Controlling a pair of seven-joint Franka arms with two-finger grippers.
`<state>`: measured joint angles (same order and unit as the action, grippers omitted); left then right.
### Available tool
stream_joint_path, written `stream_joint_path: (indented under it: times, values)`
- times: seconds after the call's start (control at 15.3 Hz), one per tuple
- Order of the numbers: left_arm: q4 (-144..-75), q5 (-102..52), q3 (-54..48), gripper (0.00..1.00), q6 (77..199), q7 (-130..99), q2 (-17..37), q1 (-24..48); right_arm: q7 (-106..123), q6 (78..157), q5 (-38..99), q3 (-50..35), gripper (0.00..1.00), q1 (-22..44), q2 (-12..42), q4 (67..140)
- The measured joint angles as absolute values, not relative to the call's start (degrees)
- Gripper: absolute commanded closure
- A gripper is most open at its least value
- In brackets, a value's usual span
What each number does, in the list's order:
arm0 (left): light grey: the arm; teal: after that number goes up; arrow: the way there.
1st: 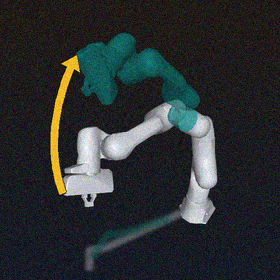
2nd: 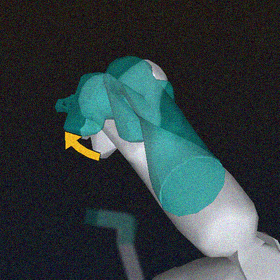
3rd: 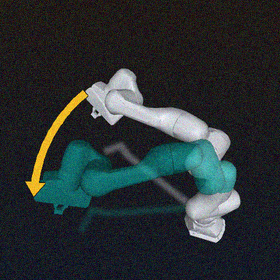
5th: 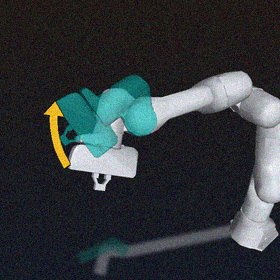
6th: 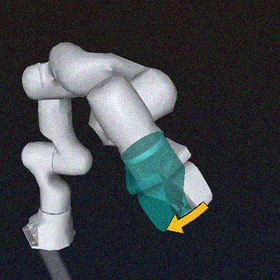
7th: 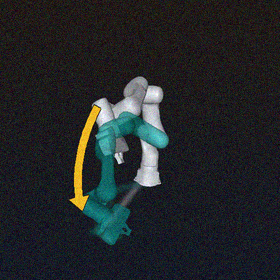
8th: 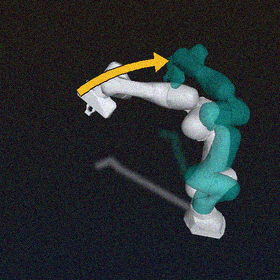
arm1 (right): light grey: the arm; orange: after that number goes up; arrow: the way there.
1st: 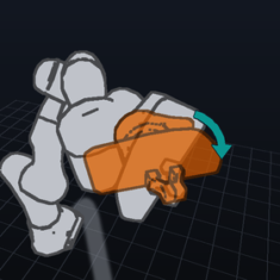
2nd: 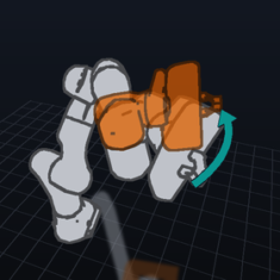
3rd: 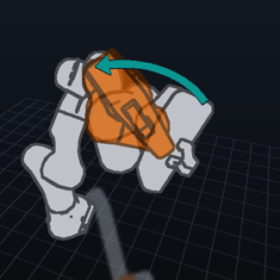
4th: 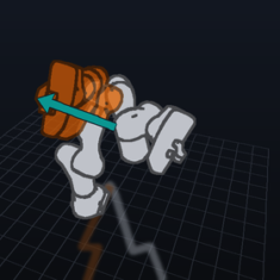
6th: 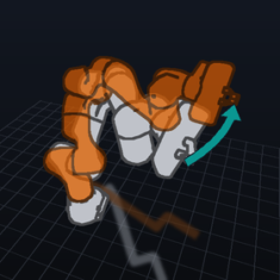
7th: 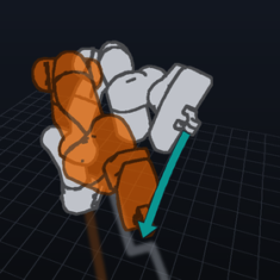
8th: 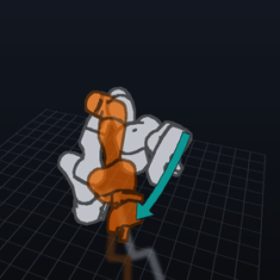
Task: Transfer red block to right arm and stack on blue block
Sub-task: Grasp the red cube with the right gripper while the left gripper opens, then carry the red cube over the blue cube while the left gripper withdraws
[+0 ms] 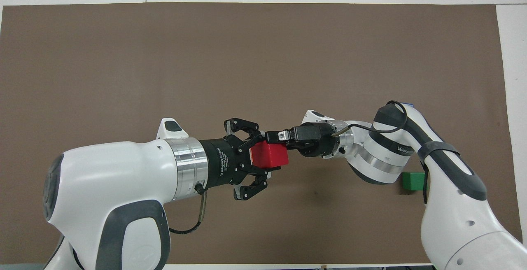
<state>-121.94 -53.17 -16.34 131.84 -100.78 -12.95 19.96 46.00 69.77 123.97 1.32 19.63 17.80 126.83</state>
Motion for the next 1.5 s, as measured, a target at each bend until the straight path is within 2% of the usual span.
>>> stream_joint_path:
  times: [0.07, 0.13, 0.52, 0.91, 1.24, 1.5]
  values:
    - [-121.9, -53.2, -16.3, 0.53, 131.9, -100.8, -13.0, 20.0, 45.9, 69.8, 124.0, 1.3, 1.00, 19.6, 17.8, 126.7]
    - [-121.9, -53.2, -16.3, 0.01, 131.9, -101.0, -13.0, 20.0, 45.7, 69.9, 124.0, 1.3, 1.00, 19.6, 17.8, 126.7]
    - [-121.7, -53.2, -15.9, 0.00, 132.2, -103.7, -13.9, 19.6, 43.5, 71.1, 124.1, 1.4, 1.00, 18.8, 17.8, 126.5]
    - [-120.9, -51.6, -15.1, 0.00, 125.6, -96.8, -17.2, 8.5, 41.4, 72.7, 124.1, 1.4, 1.00, 18.4, 17.8, 125.9]
    - [-120.3, -41.2, -15.0, 0.00, 120.3, -80.6, -17.2, -0.5, 32.0, 80.6, 123.0, 1.6, 1.00, 15.4, 15.5, 122.8]
    - [-119.8, -34.7, -14.9, 0.00, 116.9, -70.1, -17.2, -6.9, 20.5, 89.3, 111.5, 1.8, 1.00, 9.4, 10.9, 119.3]
